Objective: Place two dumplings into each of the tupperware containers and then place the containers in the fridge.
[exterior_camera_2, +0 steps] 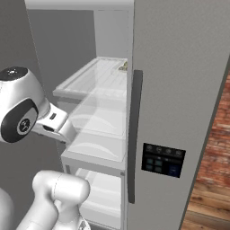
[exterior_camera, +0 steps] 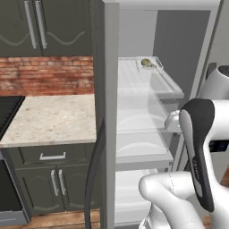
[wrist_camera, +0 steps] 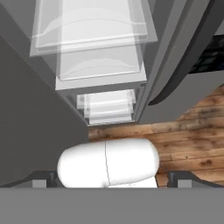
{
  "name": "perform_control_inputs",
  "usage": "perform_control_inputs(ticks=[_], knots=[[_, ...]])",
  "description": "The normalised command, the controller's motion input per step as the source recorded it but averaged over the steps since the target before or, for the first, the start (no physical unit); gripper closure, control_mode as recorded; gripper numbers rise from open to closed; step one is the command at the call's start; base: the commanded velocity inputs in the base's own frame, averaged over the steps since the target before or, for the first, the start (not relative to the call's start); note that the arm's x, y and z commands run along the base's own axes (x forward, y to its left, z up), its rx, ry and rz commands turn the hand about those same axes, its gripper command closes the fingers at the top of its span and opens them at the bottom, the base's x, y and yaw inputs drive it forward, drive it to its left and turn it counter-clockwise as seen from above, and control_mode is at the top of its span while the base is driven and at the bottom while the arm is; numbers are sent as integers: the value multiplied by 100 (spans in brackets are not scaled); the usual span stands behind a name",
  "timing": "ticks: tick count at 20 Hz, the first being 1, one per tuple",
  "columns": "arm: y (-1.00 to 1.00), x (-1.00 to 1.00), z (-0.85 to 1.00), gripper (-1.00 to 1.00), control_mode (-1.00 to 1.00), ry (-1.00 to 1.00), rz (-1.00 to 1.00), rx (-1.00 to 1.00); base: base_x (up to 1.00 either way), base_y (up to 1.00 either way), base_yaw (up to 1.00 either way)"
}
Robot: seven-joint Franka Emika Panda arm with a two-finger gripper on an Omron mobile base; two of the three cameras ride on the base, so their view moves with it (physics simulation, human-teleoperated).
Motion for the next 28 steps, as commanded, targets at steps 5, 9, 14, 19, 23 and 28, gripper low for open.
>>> perform_control_inputs(ticks=[5,9,14,19,23,28], knots=[[-1,-6,0,-100,-100,0,2,0,0,0,0],[0,0,0,-100,100,0,0,0,-71,-21,-4],[0,0,0,-100,100,0,0,0,-96,-52,-30],[0,0,0,-100,100,0,0,0,-11,-8,-84],[0,0,0,-100,100,0,0,0,-4,-23,-88],[0,0,0,-100,100,0,0,0,-1,-23,-87]])
